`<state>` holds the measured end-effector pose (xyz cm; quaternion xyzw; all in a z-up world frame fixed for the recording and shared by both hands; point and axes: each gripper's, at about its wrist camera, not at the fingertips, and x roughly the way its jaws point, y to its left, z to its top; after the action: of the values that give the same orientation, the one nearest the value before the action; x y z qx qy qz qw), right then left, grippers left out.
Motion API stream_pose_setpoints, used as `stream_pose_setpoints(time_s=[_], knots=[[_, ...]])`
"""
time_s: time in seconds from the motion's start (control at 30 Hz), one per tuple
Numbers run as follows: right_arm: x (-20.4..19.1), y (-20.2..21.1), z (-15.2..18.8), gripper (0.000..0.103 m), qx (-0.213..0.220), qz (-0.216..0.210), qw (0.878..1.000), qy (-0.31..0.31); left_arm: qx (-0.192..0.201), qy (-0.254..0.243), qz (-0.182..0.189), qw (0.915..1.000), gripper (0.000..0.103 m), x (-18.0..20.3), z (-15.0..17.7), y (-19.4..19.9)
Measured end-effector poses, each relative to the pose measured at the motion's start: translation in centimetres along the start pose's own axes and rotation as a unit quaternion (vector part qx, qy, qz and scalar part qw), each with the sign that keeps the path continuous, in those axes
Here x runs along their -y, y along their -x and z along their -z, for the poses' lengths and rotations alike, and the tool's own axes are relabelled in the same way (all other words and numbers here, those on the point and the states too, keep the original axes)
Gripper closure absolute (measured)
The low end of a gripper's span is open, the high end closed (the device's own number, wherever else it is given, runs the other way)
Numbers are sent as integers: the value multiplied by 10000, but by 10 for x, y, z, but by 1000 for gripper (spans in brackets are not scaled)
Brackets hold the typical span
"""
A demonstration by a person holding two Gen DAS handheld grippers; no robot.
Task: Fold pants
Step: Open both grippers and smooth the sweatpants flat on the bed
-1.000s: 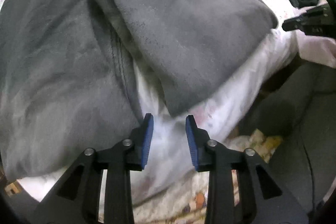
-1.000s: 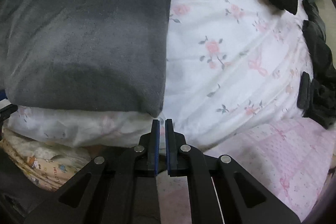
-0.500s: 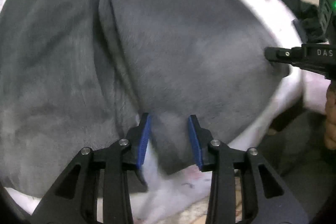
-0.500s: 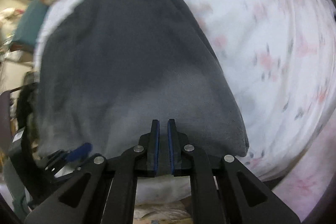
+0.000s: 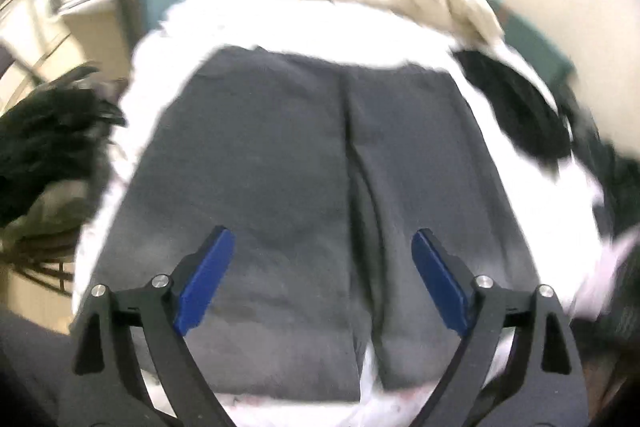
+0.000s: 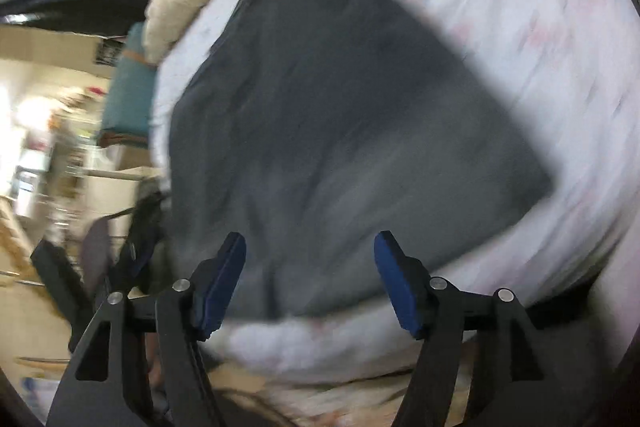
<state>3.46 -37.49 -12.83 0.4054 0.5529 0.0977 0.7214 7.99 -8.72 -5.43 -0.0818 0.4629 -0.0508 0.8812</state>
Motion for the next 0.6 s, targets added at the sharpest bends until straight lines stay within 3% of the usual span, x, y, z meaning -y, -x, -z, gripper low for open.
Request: stream_pose_setpoints(time_s=[0.07, 0.17, 0.3, 0.4, 0.6], knots=[[5, -29, 26, 34, -389, -467, 9967, -534, 146, 415, 35, 9990, 14, -15, -8, 8], [13, -66, 54, 33, -893, -1135, 9790, -1441, 133, 629, 101, 9979, 14, -27, -14, 10], [19, -97, 77, 31, -841, -814, 9796, -1635, -38, 769, 329, 9965, 14, -23, -16, 1], [43, -96, 66, 31, -359, -904, 9721, -2136, -48, 521, 332, 9981, 14, -13, -17, -1], [45, -62, 26, 31, 385, -328, 9811, -1867, 41, 486, 330, 9983, 14, -16, -28, 4]])
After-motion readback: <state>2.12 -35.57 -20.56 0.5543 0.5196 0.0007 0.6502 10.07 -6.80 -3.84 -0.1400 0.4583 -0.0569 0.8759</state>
